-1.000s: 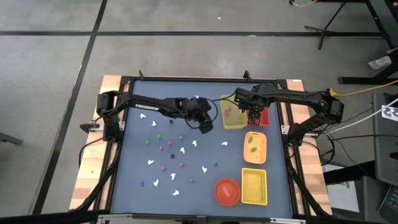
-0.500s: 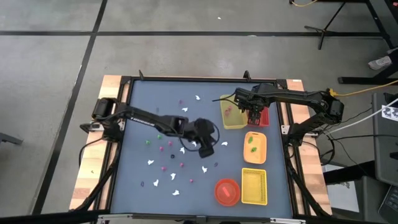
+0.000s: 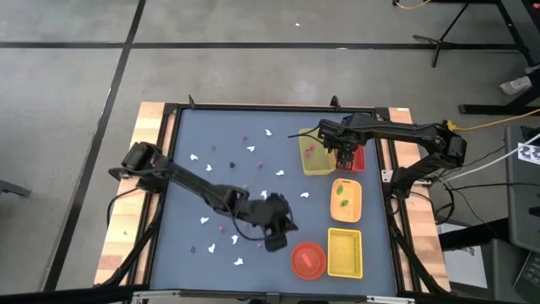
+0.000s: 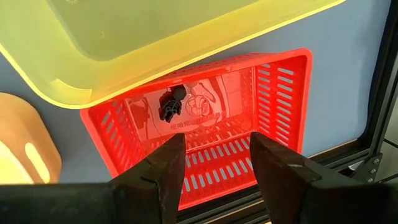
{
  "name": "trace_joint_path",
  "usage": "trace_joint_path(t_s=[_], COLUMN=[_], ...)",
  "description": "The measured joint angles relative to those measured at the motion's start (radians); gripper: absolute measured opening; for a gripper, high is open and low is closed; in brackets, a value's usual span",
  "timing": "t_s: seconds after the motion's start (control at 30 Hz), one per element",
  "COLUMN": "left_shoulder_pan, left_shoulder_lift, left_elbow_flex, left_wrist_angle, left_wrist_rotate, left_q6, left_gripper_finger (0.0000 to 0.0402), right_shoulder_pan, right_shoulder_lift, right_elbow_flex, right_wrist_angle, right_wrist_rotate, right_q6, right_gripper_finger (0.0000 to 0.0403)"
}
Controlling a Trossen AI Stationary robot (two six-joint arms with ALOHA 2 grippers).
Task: Sort Halloween decoration
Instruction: Put the violet witch hat toy into the orange bin
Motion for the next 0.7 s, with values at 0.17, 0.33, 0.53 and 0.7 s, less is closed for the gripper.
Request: trace_joint_path(t_s=[0.17,0.33,0.53,0.7], left_shoulder_pan=[-0.05,-0.075,-0.1,-0.112], left_shoulder_lift=[0.054,0.112,0.17,0.222], left_elbow_flex=[0.0,-0.001,-0.001,-0.001], left_wrist_angle=[0.12,0.23,0.325,0.381], left_wrist_rotate=[-0.016,-0.014,0.002,0.032], left_q6=[-0.066,-0.114,-0.144,-0.175], left_gripper_finger=[0.0,0.0,0.0,0.0], right_shoulder_pan=[0.0,0.0,0.0,0.0], right_shoulder_lift=[0.0,0.0,0.0,0.0], right_elbow_flex=[0.0,0.0,0.0,0.0], right_wrist_angle=[0.0,0.0,0.0,0.005], right_wrist_rotate=[0.0,0.0,0.0,0.0], right_q6=[0.0,0.0,0.0,0.0], right_gripper_finger=[0.0179,0.0179,0.0179,0.0179])
